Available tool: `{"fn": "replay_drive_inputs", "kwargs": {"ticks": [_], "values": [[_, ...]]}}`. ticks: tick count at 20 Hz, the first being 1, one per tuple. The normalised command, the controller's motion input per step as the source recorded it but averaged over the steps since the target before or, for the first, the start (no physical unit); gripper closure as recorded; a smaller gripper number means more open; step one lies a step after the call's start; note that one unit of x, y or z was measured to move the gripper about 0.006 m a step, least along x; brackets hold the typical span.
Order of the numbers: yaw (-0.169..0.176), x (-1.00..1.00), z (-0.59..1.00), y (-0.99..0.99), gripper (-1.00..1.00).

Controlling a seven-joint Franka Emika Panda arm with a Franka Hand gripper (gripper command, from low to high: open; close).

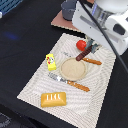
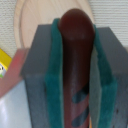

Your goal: Interact with the objects in diverse but meaningful ways.

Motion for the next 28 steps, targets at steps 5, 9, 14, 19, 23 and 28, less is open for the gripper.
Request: {"fn": "replay_drive_inputs", "kwargs": {"ticks": [5,9,14,19,23,28], "values": [[0.0,-0.87,-0.65,-0.12,1.0],[0.0,-0.77,-0.61,-0.12,1.0],[-0.002,-0.4,-0.25,-0.03,1.0],[-0.014,0.0,0.17,0.04,1.0],[-0.009,0.0,0.0,0.01,1.0],[0.0,-0.11,-0.29,0.0,1.0]]}}
